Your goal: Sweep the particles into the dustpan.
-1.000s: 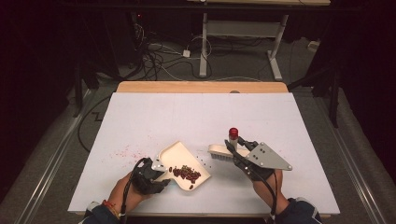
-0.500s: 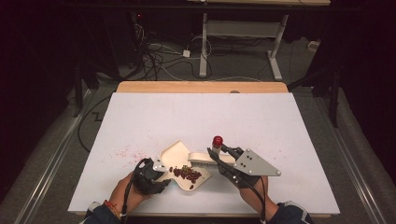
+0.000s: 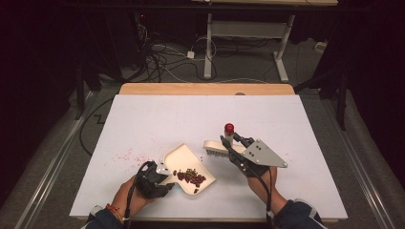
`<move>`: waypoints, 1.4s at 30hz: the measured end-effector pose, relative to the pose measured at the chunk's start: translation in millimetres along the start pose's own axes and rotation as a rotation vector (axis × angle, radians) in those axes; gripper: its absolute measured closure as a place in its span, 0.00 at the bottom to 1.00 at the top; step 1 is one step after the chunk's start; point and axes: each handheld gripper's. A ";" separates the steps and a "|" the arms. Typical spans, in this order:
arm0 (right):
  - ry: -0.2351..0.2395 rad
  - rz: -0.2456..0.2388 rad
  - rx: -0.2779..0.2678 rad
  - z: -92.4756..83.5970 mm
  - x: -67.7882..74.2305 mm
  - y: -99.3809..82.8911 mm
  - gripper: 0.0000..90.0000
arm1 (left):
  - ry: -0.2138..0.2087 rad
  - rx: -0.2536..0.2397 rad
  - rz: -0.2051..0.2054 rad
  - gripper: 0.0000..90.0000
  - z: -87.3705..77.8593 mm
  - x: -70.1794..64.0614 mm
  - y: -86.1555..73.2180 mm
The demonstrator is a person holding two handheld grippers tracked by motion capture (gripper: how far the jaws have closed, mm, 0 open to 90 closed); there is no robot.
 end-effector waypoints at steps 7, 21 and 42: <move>0.060 -0.016 0.040 23.9 10.7 -4.8 0.78 | -0.002 -0.009 -0.016 0.70 0.4 6.6 -1.9; 0.160 0.049 0.000 -8.6 23.6 20.5 0.78 | 0.016 -0.014 -0.039 0.70 0.6 11.1 -2.5; 0.158 0.023 0.042 24.0 46.7 9.1 0.78 | 0.049 -0.060 -0.141 0.69 4.3 12.3 -0.7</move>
Point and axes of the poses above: each handheld gripper's, and its own axes: z roughly forward along the jaws, y roughly out of its top, x roughly to its left, and after that the axes turned 1 degree about y, right-handed
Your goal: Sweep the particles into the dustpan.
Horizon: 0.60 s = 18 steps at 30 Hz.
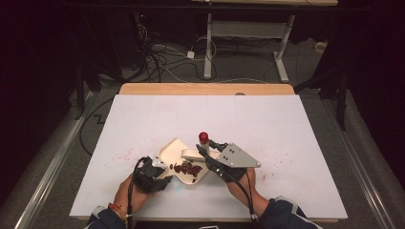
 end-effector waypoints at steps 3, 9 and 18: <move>0.022 0.003 -0.002 3.5 7.0 2.6 0.78 | 0.003 -0.004 -0.013 0.69 0.7 0.8 -0.4; 0.047 0.001 -0.008 7.6 15.6 4.6 0.78 | 0.010 -0.013 -0.030 0.69 0.5 4.7 -1.2; 0.054 -0.001 -0.035 1.5 17.8 10.6 0.78 | 0.022 -0.025 -0.039 0.70 0.4 9.0 -3.7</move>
Point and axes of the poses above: each handheld gripper's, and its own axes: z roughly forward along the jaws, y roughly out of its top, x roughly to its left, and after that the axes turned 1 degree about y, right-handed
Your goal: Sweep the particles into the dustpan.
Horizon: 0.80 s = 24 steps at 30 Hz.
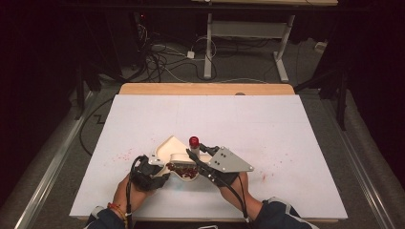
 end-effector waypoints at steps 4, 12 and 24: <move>0.008 0.004 -0.002 -8.3 -6.7 3.1 0.78 | -0.006 -0.003 0.003 0.70 -1.5 4.9 -1.7; -0.010 0.006 -0.013 -23.3 -23.1 10.8 0.78 | 0.011 -0.024 -0.026 0.70 -5.5 12.5 -6.3; -0.023 -0.003 0.037 -63.2 -55.9 11.9 0.78 | 0.024 -0.022 -0.024 0.70 -4.6 16.7 -5.7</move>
Point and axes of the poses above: each handheld gripper's, and its own axes: z roughly forward along the jaws, y roughly out of its top, x roughly to its left, and after that the axes turned 1 degree about y, right-handed
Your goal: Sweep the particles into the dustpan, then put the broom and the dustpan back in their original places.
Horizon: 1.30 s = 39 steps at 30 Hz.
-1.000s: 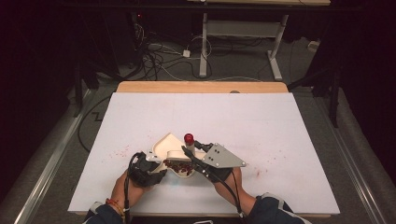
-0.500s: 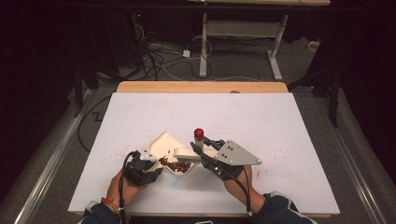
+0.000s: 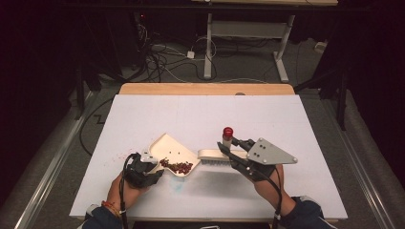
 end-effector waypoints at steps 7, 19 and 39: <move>-0.050 0.007 0.055 -25.6 -21.5 -9.6 0.78 | 0.006 -0.002 0.002 0.70 -0.8 2.6 0.1; -0.126 0.047 0.136 -70.4 -50.7 -22.6 0.77 | 0.020 -0.011 -0.020 0.70 -4.1 11.4 -4.0; -0.032 0.225 0.251 -81.2 -94.1 -39.2 0.77 | 0.105 -0.032 -0.160 0.70 4.9 20.8 -0.7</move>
Point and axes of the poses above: each handheld gripper's, and its own axes: z roughly forward along the jaws, y roughly out of its top, x roughly to its left, and after that the axes turned 1 degree about y, right-handed
